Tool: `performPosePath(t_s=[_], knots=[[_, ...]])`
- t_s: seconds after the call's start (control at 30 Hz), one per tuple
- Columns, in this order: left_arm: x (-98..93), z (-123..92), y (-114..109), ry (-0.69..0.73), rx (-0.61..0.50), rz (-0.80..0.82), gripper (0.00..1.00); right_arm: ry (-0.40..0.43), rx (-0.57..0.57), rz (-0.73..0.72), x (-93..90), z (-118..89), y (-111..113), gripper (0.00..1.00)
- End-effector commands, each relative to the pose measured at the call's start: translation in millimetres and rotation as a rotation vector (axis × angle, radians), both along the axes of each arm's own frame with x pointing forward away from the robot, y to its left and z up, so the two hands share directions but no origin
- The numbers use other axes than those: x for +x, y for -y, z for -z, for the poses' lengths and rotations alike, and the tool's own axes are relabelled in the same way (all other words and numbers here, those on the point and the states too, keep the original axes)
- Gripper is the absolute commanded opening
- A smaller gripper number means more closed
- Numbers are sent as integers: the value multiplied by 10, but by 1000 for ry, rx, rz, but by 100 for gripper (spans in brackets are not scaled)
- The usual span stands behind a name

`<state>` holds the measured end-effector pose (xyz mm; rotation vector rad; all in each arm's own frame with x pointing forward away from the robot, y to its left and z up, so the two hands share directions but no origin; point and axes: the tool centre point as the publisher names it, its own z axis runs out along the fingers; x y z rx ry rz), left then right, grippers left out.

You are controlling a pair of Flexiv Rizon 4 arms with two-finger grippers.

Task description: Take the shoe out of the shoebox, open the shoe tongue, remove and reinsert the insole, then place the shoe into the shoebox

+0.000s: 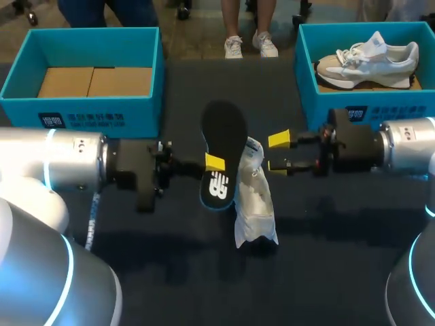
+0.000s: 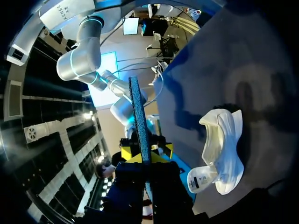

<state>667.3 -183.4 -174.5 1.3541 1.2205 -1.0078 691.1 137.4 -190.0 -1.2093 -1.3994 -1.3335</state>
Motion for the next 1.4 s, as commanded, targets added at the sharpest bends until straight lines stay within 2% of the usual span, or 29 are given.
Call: performPosePath(t_s=[0.03, 0.5, 0.57, 0.63, 0.8, 0.97, 1.03, 1.37, 1.4], knots=[[5, 68, 117, 17, -35, 0, 0, -2, 5, -4, 30, -24, -66, 100], [-78, 174, 385, 42, -96, 20, 0, -24, 16, -28, 36, -83, -274, 100], [-74, 177, 414, 43, -101, 20, 0, -25, 18, -30, 34, -84, -294, 70], [-68, 169, 445, 42, -104, 19, 0, -27, 20, -31, 34, -84, -313, 49], [-72, 155, 484, 43, -113, 22, 0, -33, 25, -27, 34, -70, -324, 45], [-80, 169, 491, 44, -117, 22, 0, -36, 26, -22, 35, -65, -322, 28], [-83, 172, 490, 41, -118, 19, 0, -36, 25, -20, 35, -63, -321, 1], [-116, 176, 474, 26, -113, 16, 0, -35, 24, -19, 64, -36, -314, 0], [-117, 174, 474, 31, -109, 12, 34, -35, 25, -20, 69, -29, -313, 0]])
